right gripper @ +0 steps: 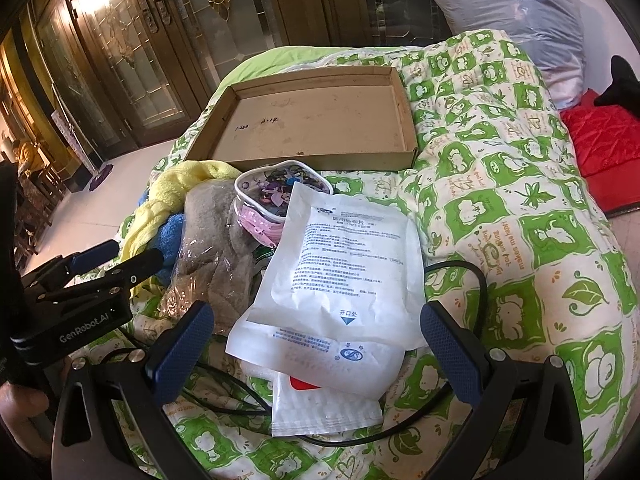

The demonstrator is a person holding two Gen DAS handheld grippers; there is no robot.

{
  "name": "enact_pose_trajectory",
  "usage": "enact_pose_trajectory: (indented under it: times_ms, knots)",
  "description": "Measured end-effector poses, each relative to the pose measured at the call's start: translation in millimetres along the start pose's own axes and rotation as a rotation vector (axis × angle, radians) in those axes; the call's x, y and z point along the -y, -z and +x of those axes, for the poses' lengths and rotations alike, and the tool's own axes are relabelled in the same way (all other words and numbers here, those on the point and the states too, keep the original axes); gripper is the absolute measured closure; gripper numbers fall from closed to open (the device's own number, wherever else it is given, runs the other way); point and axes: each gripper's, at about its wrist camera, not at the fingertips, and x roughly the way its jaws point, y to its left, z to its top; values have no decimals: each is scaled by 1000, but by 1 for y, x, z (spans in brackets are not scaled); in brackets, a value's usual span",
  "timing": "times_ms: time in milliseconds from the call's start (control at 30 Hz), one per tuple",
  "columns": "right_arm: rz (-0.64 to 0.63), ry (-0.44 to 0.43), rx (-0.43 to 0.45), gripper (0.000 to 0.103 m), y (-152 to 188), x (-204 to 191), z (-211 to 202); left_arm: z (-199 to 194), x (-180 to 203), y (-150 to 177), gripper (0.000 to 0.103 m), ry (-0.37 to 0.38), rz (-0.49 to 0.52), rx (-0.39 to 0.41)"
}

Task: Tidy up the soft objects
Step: 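Grasp the clear bag of grey cloth with left tool while right tool grasps the white gauze packet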

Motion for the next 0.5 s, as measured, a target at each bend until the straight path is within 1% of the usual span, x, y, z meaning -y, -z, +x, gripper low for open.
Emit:
enact_pose_trajectory:
  times_ms: [67, 133, 167, 200, 267, 400, 500]
  knots:
    - [12, 4, 5, 0, -1, 3, -1, 1, 8, -5, 30, 35, 20, -14]
    - [23, 7, 9, 0, -3, 6, -1, 6, 20, -11, 30, 46, 58, -33]
    - [28, 8, 10, 0, -3, 7, -1, 10, 26, -13, 30, 39, 80, -41]
    - [34, 9, 11, 0, -4, 8, -2, 17, 33, -17, 30, 14, 109, -55]
    - [40, 15, 19, 0, -5, 10, -3, 29, 37, -20, 30, -12, 130, -77]
    - [48, 20, 31, 0, -7, 13, -6, 58, 40, -21, 30, -5, 124, -161]
    - [50, 23, 26, 0, -7, 14, -4, 69, 49, -18, 30, -25, 166, -180]
